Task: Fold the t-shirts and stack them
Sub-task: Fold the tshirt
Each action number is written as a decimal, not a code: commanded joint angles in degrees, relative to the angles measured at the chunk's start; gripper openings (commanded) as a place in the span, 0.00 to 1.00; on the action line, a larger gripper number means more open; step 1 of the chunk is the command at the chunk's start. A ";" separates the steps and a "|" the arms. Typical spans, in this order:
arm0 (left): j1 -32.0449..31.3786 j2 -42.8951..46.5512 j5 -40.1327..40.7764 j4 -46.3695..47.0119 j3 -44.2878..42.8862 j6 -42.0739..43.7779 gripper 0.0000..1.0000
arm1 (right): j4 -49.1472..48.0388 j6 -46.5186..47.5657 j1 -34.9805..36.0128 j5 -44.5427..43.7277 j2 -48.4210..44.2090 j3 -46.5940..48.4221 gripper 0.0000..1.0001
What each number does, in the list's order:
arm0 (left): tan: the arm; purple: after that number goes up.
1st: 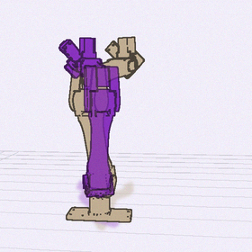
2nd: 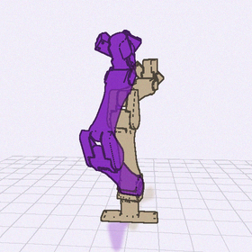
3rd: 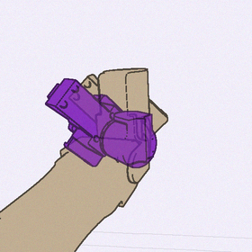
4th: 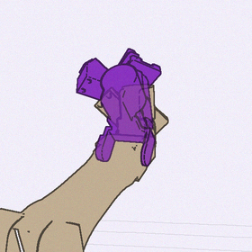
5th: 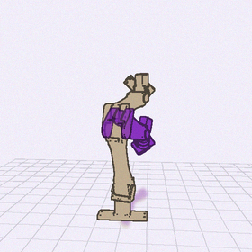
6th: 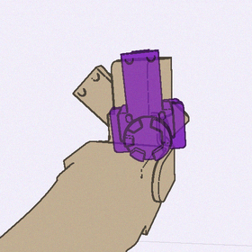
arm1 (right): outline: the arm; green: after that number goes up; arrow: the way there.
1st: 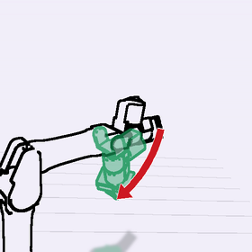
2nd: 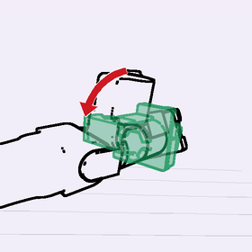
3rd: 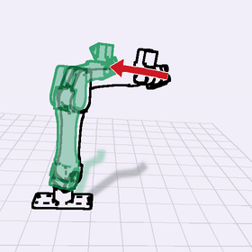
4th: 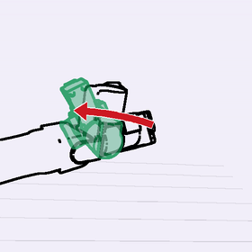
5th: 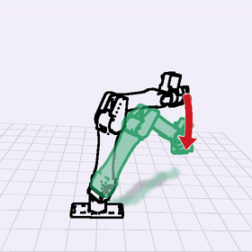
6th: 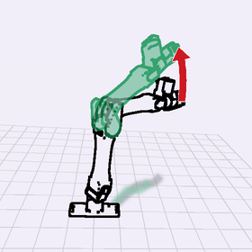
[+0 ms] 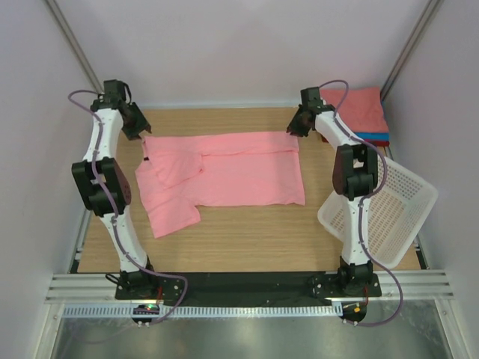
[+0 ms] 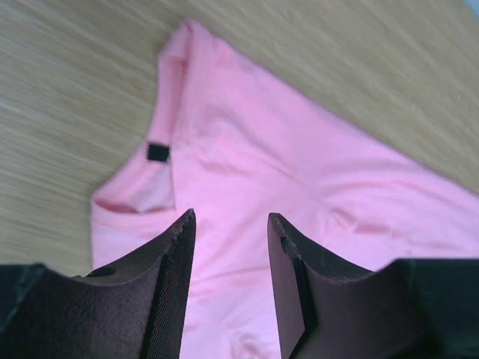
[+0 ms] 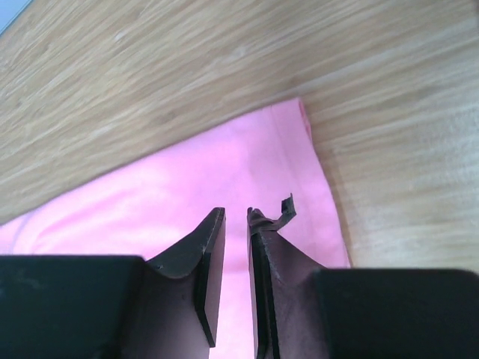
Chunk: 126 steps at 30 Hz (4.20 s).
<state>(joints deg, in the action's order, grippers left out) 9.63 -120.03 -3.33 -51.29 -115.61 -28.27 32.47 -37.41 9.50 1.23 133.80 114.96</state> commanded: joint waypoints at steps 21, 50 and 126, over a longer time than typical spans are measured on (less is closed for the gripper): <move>-2.95 -1.00 6.41 -9.00 20.25 -2.31 0.39 | -1.26 5.33 -1.59 -0.27 -9.43 -18.27 0.20; -0.49 33.28 7.72 -6.19 55.58 -15.32 0.47 | -2.23 0.32 1.22 4.74 -24.28 -22.75 0.34; 2.06 34.16 3.68 -5.67 52.16 -23.14 0.00 | -4.25 63.07 18.63 -6.69 -44.76 -64.15 0.43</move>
<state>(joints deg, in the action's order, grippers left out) 11.18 -85.41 0.91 -56.84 -61.06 -51.81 33.04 21.19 27.20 -3.53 88.58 51.51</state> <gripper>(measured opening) 0.009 0.438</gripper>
